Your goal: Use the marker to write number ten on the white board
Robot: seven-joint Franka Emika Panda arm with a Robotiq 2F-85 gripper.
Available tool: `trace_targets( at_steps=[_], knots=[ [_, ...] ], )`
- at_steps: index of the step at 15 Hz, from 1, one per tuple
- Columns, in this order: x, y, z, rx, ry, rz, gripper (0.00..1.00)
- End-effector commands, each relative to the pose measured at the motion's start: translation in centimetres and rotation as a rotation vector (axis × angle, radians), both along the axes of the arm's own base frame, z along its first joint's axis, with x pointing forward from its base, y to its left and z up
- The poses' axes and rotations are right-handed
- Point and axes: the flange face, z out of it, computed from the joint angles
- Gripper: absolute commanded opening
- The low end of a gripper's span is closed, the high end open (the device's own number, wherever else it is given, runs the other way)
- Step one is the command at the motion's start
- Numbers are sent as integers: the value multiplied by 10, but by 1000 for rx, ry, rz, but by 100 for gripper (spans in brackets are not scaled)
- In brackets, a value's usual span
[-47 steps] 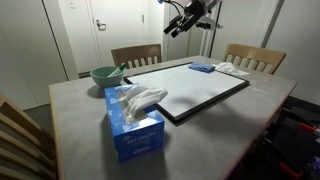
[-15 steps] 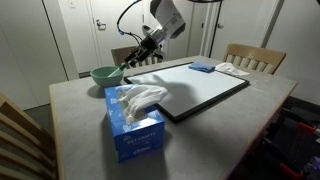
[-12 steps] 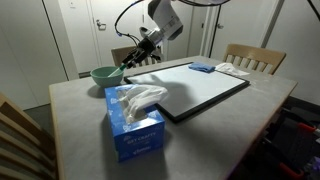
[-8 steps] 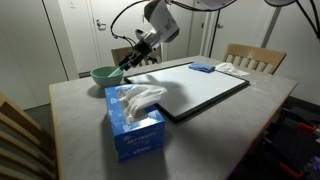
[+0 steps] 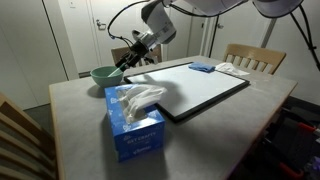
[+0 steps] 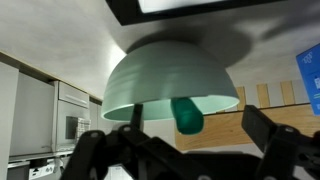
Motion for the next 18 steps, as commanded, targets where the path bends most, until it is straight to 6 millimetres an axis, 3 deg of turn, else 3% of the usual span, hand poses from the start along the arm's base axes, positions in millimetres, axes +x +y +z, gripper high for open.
trace_targets(
  at_steps=[1, 4, 11, 18],
  knots=[
    [8, -1, 2, 4, -8, 6, 98],
    [9, 0, 1, 1, -12, 6, 91],
    [9, -3, -5, 6, -5, 9, 92],
    [9, -9, -10, 6, 2, 3, 79]
  ],
)
